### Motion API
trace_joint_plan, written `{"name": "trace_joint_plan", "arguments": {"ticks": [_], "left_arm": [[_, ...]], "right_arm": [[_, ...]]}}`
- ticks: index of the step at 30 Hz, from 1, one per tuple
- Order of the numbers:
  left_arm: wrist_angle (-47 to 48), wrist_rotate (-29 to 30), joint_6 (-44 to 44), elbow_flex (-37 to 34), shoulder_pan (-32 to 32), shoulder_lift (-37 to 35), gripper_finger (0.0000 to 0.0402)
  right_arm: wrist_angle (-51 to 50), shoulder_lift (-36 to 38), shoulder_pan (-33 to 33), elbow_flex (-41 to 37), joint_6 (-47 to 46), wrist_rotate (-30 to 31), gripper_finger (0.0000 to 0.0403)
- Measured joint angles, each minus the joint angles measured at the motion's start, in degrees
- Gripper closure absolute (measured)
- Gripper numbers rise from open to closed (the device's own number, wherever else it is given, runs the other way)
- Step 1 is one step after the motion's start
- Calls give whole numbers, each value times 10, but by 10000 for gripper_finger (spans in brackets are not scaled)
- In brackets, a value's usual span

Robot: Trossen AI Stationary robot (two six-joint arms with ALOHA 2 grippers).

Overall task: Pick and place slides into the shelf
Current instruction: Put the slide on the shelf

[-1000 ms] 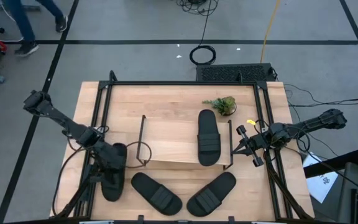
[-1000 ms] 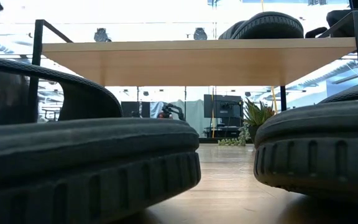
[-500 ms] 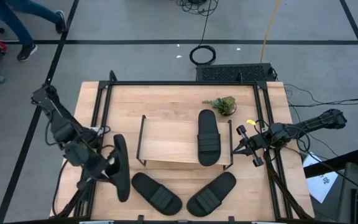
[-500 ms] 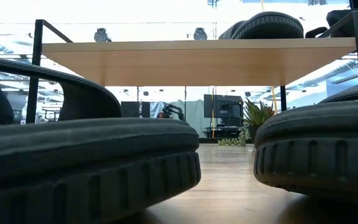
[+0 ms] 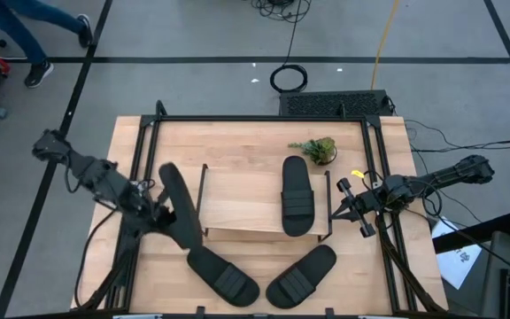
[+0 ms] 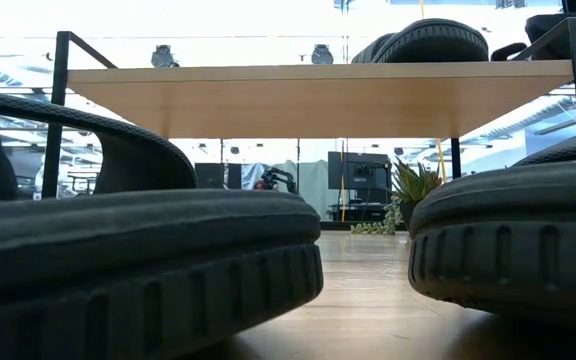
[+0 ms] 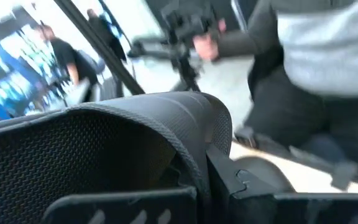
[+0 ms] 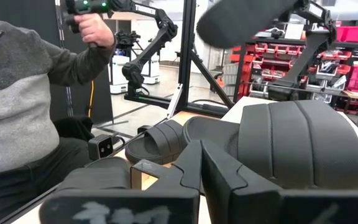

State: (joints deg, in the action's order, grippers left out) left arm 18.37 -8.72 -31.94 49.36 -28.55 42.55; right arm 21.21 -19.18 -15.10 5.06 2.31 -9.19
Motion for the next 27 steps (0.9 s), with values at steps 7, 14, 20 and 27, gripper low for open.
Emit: {"name": "trace_joint_plan", "arguments": {"ticks": [7, 14, 20, 27], "left_arm": [[-2, -111, 41, 45, 132, 23, 401], [104, -128, 144, 163, 241, 131, 401], [313, -160, 152, 329, 277, 252, 401], [548, -242, 139, 507, 317, 400, 400]], "right_arm": [[0, -1, 0, 0, 7, 1, 403], [4, -1, 0, 0, 7, 1, 403], [4, -1, 0, 0, 7, 1, 403], [4, -1, 0, 0, 14, 1, 403]]}}
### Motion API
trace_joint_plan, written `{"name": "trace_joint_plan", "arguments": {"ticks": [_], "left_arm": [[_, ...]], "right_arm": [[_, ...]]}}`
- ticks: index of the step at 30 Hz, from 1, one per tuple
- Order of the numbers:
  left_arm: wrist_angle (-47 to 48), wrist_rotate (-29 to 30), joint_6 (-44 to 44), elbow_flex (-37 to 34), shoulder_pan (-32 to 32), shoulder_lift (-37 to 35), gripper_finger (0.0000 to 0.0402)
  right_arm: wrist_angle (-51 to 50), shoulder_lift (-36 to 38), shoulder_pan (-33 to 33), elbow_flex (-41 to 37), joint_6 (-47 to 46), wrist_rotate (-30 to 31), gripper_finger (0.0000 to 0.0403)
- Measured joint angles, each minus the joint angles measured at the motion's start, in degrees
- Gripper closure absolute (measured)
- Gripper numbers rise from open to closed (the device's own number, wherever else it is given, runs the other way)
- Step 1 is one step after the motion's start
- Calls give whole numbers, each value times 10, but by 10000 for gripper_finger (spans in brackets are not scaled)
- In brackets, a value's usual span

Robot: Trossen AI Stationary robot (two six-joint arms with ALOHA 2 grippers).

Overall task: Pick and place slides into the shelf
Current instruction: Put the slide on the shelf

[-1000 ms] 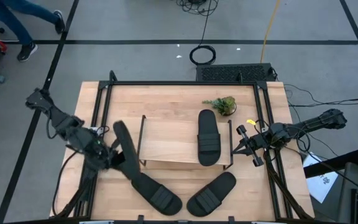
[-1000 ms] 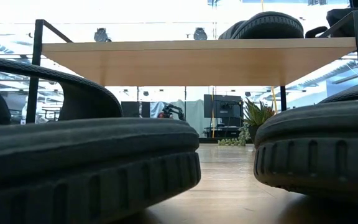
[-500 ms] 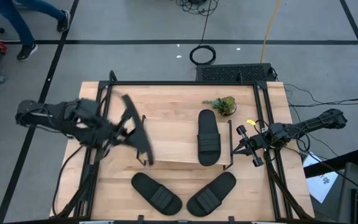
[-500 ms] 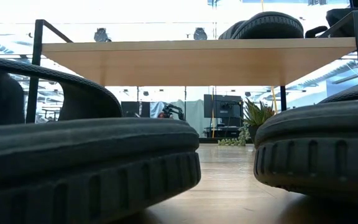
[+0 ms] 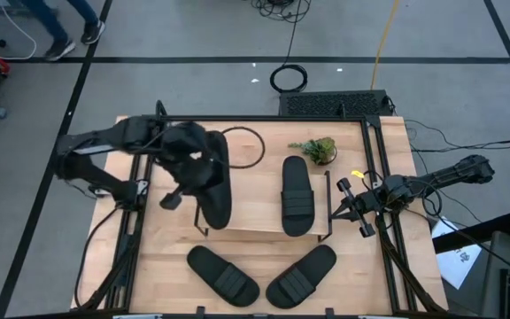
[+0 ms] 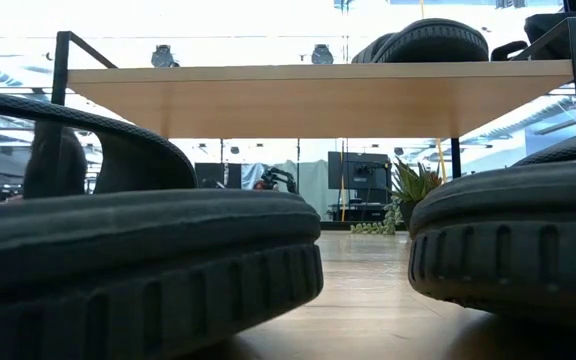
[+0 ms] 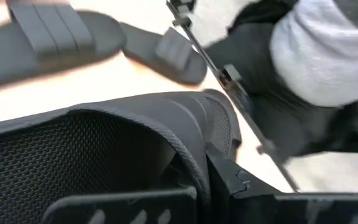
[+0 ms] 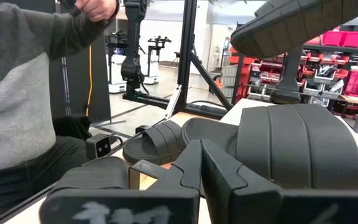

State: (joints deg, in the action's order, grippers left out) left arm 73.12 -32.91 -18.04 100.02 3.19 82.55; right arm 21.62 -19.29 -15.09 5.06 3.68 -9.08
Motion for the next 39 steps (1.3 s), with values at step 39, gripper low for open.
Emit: {"name": "trace_joint_plan", "arguments": {"ticks": [39], "left_arm": [[1, -213, 65, 95, 84, 281, 400]], "right_arm": [[4, 0, 0, 0, 2, 0, 403]]}}
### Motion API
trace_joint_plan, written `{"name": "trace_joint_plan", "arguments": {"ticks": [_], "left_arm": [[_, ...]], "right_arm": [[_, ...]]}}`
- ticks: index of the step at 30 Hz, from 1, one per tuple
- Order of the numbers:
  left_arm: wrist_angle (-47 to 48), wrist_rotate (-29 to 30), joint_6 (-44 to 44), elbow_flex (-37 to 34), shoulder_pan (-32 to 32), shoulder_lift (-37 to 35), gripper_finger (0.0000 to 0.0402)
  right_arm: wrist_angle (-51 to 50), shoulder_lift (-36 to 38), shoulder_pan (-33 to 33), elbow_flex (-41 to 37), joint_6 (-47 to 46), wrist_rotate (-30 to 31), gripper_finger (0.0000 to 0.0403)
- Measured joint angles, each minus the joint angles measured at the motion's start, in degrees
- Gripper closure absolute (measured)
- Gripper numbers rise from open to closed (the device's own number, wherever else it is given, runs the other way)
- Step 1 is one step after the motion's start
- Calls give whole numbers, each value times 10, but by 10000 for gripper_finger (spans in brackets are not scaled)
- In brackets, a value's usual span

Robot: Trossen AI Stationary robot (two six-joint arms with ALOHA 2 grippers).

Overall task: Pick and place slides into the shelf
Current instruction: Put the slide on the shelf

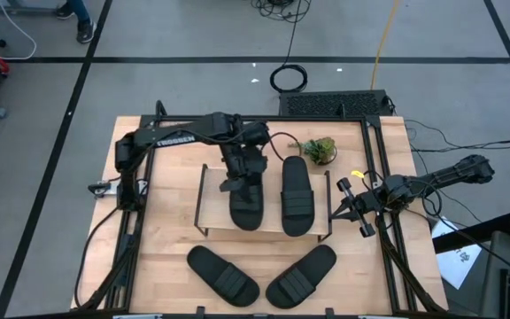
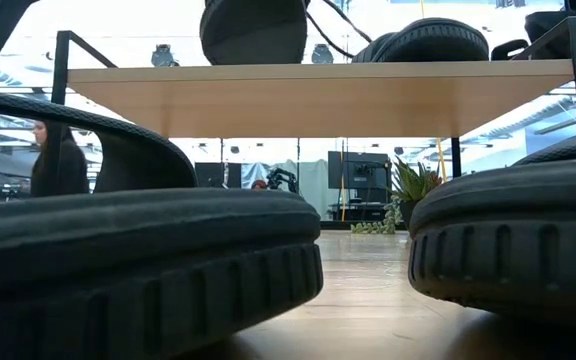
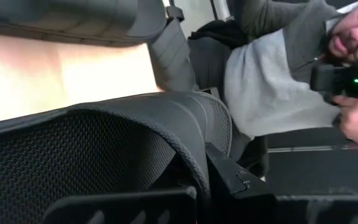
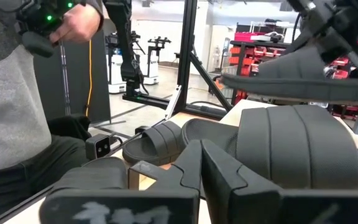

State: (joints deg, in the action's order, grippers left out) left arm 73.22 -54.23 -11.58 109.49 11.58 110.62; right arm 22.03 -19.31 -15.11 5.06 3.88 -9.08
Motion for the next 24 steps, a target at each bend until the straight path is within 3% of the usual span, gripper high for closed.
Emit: {"name": "trace_joint_plan", "arguments": {"ticks": [20, 24], "left_arm": [[21, 3, 7, -1, -14, 16, 400], [-1, 35, 7, -13, -16, 16, 400]], "right_arm": [[2, 0, 0, 0, -1, 0, 403], [4, 0, 0, 0, 15, 0, 403]]}}
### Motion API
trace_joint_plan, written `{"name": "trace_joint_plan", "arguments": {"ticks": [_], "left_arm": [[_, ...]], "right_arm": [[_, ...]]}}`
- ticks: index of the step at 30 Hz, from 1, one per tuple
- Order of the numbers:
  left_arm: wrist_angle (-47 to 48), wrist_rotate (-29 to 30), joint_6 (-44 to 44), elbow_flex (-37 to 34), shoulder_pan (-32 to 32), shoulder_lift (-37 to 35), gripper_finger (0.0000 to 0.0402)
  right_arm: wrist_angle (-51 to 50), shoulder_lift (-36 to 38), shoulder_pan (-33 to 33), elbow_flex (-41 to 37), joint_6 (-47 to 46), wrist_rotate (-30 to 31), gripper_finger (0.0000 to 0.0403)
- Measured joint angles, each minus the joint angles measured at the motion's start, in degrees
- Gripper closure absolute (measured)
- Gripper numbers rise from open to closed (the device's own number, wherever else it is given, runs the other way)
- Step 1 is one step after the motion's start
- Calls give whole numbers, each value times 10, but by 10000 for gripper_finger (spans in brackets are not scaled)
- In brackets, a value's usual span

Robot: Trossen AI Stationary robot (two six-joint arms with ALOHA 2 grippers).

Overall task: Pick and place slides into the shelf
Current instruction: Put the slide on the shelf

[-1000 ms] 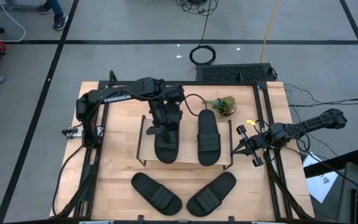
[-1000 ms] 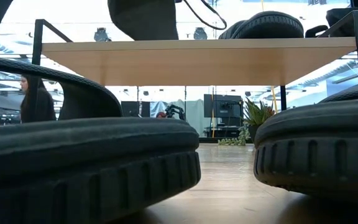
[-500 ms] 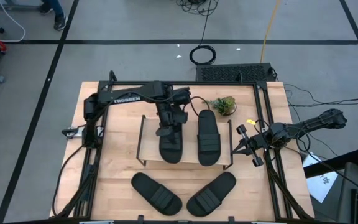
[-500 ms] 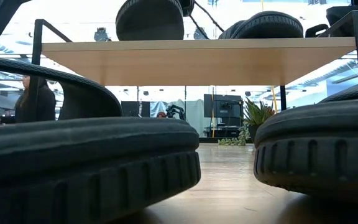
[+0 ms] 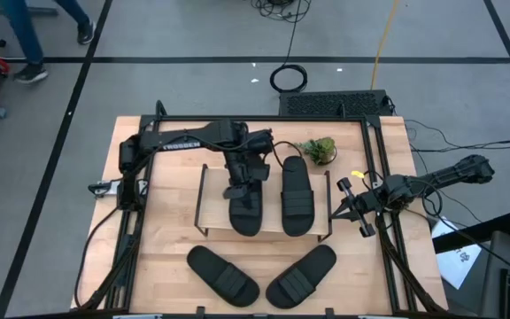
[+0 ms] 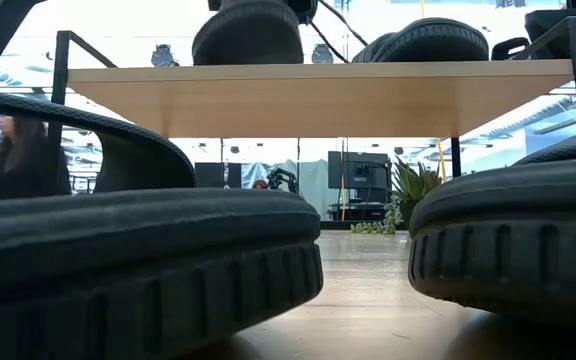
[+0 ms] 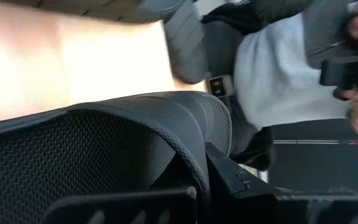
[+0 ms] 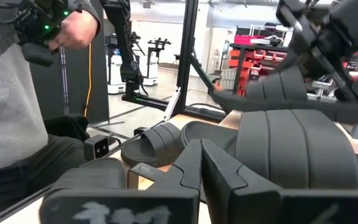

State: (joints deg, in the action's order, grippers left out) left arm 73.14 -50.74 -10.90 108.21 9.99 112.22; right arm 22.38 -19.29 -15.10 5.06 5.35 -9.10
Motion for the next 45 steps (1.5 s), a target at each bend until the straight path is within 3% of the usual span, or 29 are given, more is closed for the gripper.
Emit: {"name": "trace_joint_plan", "arguments": {"ticks": [10, 21, 27, 35, 45], "left_arm": [[-14, -7, -2, -46, -2, -1, 400], [-20, 10, -8, -46, -4, -1, 399], [-28, 20, -7, -46, -4, -1, 399], [-30, -27, 46, -41, 0, -3, 397], [-31, -28, 53, -41, -35, -3, 398]], "right_arm": [[53, 1, 0, 2, 52, 5, 403], [-23, 2, 0, 28, 59, 230, 403], [-25, 2, 0, 28, 50, 226, 403], [-25, 2, 0, 28, 43, 225, 403], [-25, 2, 0, 28, 33, 206, 403]]}}
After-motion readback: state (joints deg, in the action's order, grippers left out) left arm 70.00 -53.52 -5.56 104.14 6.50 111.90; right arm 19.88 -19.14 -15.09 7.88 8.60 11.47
